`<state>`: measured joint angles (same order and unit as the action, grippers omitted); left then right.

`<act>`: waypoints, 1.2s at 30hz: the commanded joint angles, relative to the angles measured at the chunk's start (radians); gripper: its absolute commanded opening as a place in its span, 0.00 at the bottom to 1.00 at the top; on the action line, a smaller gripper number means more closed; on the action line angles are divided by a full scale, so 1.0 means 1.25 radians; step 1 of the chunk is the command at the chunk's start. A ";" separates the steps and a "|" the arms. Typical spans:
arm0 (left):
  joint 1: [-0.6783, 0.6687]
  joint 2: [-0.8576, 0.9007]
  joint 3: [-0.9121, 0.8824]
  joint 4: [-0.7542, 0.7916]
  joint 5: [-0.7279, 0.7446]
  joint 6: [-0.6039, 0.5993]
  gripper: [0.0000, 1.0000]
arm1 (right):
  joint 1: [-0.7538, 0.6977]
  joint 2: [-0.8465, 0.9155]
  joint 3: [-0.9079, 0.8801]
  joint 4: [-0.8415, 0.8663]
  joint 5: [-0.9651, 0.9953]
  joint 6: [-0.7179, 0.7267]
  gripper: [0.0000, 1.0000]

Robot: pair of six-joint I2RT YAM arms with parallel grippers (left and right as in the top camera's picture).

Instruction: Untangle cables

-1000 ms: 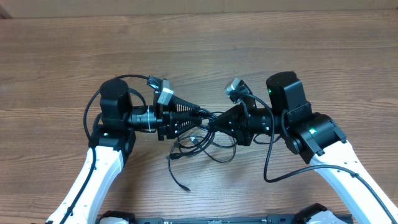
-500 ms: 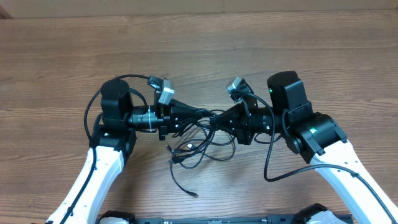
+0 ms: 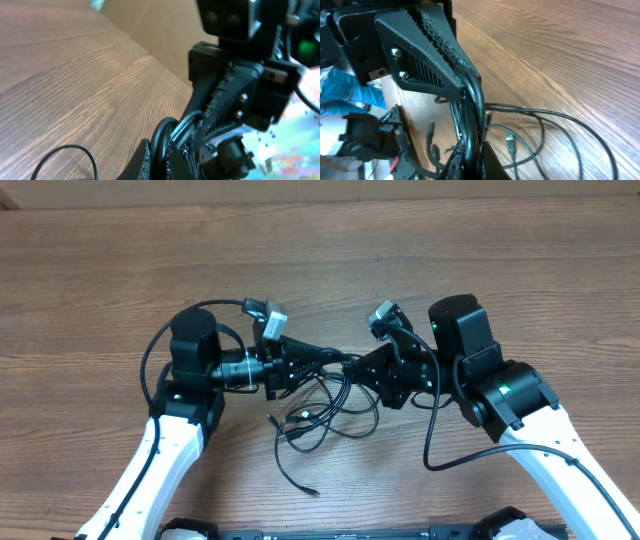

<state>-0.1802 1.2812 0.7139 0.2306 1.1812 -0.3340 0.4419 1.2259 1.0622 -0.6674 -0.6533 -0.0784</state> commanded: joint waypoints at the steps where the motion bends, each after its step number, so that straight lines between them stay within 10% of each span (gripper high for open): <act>1: 0.019 0.000 0.005 0.004 -0.187 -0.131 0.04 | 0.001 -0.019 0.019 -0.018 0.031 -0.003 0.04; 18: 0.019 0.000 0.005 0.004 -0.340 -0.427 0.04 | 0.001 0.018 0.019 -0.019 0.031 -0.003 0.04; 36: 0.018 0.000 0.005 -0.009 -0.349 -0.429 0.04 | 0.001 0.026 0.019 -0.018 0.031 -0.003 0.08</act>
<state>-0.1944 1.2812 0.7139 0.2230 0.8326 -0.8734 0.4419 1.2671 1.0657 -0.6746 -0.6033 -0.0746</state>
